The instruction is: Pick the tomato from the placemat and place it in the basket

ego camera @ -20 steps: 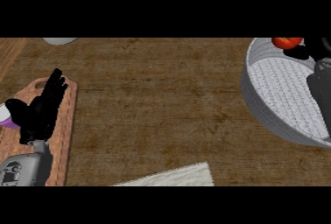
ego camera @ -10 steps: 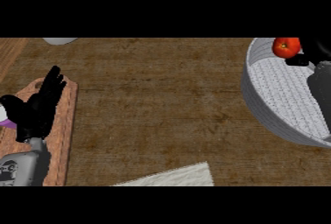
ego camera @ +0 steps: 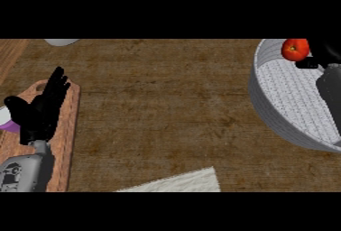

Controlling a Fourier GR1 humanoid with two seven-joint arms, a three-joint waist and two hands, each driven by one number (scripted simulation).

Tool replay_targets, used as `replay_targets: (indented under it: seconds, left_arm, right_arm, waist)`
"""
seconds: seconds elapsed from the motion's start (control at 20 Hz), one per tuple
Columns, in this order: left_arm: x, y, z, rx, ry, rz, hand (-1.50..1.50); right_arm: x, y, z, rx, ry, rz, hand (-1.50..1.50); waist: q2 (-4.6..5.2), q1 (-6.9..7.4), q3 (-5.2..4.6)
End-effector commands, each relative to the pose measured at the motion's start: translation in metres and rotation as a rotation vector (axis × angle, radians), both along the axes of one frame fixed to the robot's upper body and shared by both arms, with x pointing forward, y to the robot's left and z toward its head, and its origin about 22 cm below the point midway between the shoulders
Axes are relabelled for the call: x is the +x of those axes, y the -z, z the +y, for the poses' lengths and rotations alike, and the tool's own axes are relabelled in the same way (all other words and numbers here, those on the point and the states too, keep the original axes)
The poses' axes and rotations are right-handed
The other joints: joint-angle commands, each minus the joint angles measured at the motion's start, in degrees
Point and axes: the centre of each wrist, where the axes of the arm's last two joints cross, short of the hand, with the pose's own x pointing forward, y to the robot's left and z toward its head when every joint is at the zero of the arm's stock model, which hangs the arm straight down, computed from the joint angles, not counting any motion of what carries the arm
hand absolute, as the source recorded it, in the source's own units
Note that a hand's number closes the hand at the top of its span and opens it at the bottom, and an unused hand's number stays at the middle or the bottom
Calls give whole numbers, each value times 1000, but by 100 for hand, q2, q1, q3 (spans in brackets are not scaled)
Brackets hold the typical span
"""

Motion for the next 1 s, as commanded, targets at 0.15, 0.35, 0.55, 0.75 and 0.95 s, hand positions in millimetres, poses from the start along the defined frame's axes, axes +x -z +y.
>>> replay_targets:
  seconds: [0.15, 0.35, 0.55, 0.75, 0.95]
  left_arm:
    - [0, 1, -4, 4, -1, 6, 0]
    - [-5, 3, -3, -18, 8, -1, 0]
    - [3, 9, 7, 4, -3, 5, 0]
    - [2, -8, -17, -14, 21, 9, 0]
    - [-3, -2, -1, 4, 1, 3, 0]
  right_arm:
    - [-4, 10, -19, -55, 37, 20, 150]
    - [1, 14, -12, -63, 28, 50, 150]
    - [-2, 32, -7, -35, 34, 103, 150]
    - [-3, 29, -22, -41, 54, 146, 150]
    - [-11, 49, -21, -14, 39, 148, 150]
  waist:
    - [6, 24, 2]
    - [9, 54, 2]
    - [7, 8, 0]
    - [37, 101, 6]
    - [16, 43, 3]
